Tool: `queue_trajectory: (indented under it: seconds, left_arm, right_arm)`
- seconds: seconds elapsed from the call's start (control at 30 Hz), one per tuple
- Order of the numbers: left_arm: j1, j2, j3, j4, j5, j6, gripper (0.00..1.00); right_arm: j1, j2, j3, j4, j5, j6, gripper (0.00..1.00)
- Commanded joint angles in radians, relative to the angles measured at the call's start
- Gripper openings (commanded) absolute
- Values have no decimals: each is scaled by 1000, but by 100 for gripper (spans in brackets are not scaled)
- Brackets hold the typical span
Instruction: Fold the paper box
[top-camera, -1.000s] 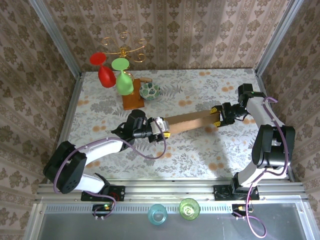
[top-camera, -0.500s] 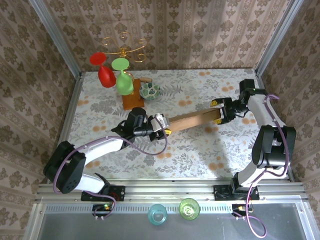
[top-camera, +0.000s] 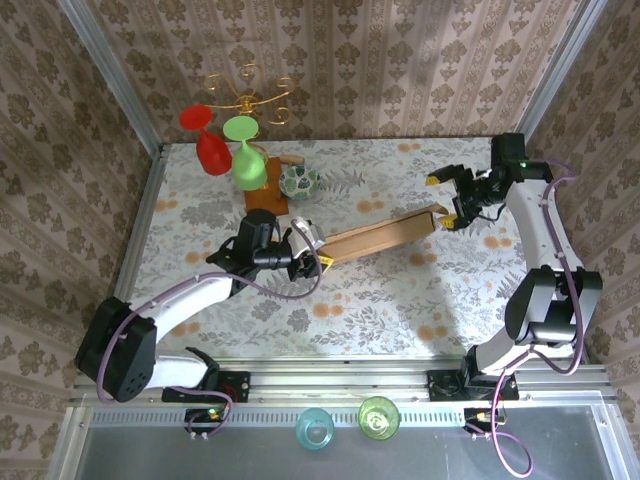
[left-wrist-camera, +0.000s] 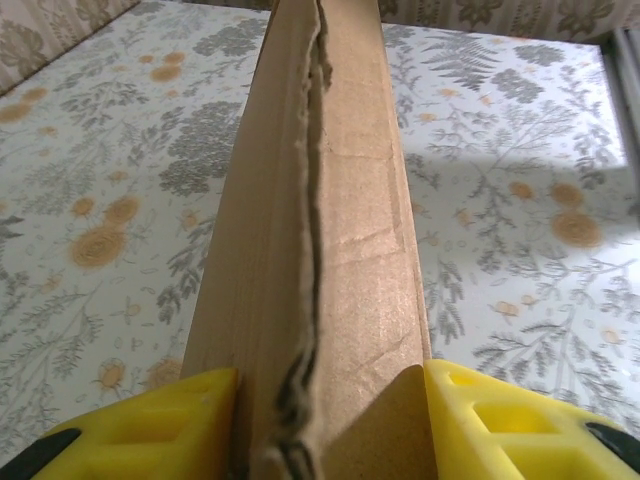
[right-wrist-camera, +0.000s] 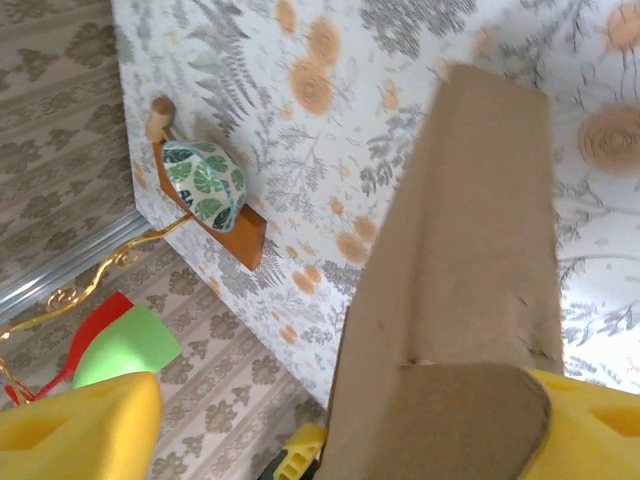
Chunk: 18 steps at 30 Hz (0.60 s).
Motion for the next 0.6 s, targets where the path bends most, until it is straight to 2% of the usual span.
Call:
queue_trajectory:
  seconds: [0.0, 0.13, 0.33, 0.4, 0.57]
  left_arm:
    - [28, -46, 24, -82, 114, -37, 46]
    - [75, -77, 34, -180, 161, -44, 46]
    - [160, -91, 53, -318, 215, 6, 47]
    - [200, -76, 72, -361, 234, 31, 47]
    - [252, -30, 115, -429, 270, 78, 46]
  right_arm:
    - [14, -39, 75, -57, 120, -223, 82]
    - [67, -88, 59, -54, 277, -472, 73]
    - [205, -169, -96, 130, 345, -733, 56]
    - [248, -224, -166, 206, 355, -818, 56]
    - [253, -225, -268, 324, 310, -878, 68]
